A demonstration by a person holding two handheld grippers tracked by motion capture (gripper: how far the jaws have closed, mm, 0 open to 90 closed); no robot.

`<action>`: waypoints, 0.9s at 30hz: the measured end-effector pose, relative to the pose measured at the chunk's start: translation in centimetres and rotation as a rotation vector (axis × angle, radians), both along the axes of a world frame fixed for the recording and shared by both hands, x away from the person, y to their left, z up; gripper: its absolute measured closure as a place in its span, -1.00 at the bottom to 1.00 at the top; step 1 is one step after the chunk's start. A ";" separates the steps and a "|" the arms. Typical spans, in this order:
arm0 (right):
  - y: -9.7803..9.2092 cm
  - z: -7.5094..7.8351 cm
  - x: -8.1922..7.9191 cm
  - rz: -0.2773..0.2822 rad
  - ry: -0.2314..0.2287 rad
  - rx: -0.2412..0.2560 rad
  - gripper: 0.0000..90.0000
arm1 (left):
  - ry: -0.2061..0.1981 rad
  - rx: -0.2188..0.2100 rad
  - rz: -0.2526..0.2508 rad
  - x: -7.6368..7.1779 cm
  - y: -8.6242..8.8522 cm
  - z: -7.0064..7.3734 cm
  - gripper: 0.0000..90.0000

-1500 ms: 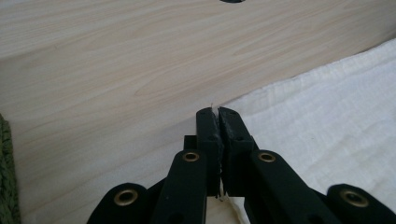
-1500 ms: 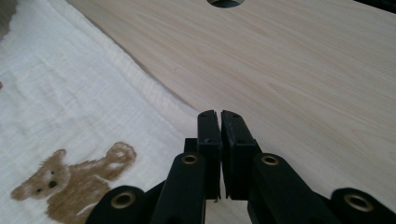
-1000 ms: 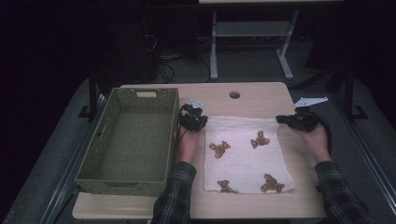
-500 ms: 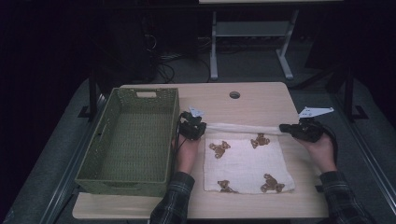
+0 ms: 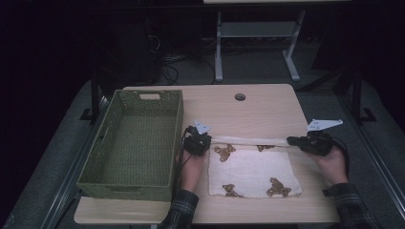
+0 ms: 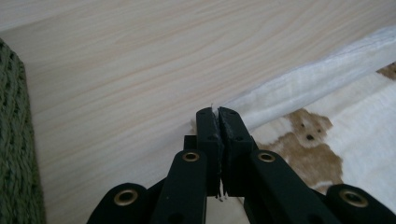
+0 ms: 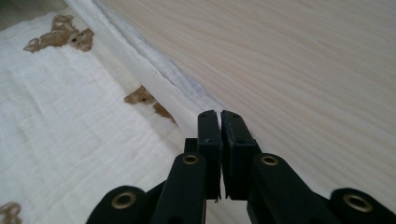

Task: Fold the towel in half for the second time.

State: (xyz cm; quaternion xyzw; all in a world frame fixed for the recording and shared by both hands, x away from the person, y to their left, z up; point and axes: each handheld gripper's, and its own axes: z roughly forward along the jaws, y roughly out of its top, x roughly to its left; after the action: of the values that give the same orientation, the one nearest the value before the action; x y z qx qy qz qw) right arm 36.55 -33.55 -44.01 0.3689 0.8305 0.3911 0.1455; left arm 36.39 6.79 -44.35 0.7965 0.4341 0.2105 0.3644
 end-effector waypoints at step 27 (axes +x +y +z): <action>-0.4 -0.2 -5.0 0.029 0.001 0.004 0.93 | 0.002 -0.026 -0.001 -6.3 0.5 -0.5 0.94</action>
State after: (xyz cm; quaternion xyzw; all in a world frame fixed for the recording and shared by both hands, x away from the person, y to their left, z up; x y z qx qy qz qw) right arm 31.54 -33.98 -44.20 0.3572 0.8351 0.3948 0.1387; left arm 30.09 7.28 -44.82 0.7922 0.4368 0.2037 0.3744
